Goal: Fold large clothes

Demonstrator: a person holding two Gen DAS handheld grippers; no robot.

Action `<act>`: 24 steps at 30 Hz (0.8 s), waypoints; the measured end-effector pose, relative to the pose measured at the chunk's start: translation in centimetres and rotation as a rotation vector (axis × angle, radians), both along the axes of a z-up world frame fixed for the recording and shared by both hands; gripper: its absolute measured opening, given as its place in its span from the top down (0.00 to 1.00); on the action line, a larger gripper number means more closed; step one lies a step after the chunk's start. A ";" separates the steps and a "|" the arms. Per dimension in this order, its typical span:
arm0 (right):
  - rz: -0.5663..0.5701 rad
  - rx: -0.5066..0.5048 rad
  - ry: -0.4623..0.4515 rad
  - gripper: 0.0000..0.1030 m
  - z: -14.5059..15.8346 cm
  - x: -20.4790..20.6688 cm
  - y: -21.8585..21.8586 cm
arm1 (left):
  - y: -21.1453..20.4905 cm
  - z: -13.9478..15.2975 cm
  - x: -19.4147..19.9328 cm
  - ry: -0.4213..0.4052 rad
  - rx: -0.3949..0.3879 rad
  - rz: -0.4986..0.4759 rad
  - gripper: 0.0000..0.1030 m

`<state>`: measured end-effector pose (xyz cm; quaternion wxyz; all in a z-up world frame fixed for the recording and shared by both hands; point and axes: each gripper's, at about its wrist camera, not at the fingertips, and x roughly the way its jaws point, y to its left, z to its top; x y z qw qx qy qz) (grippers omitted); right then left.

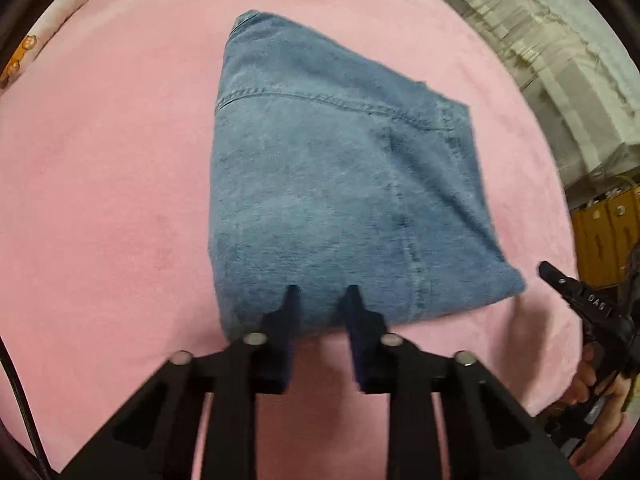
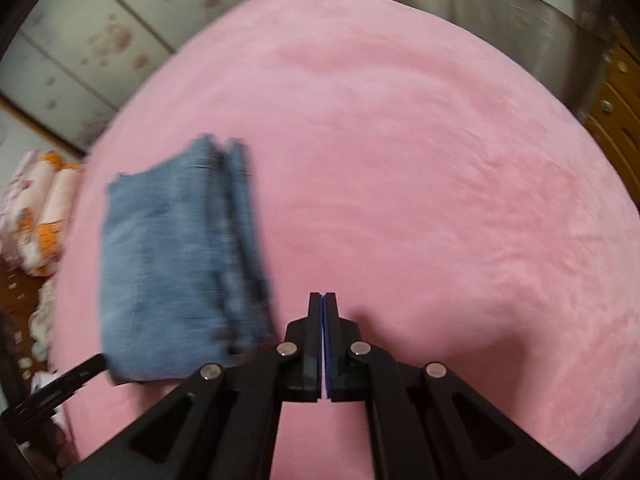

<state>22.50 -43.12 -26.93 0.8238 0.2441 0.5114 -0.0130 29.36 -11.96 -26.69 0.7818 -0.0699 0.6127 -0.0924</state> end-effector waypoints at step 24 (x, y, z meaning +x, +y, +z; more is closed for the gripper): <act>0.297 -0.033 -0.033 1.00 -2.8 3.9 10.0 | 0.9 -2.9 0.8 0.026 0.006 0.083 0.99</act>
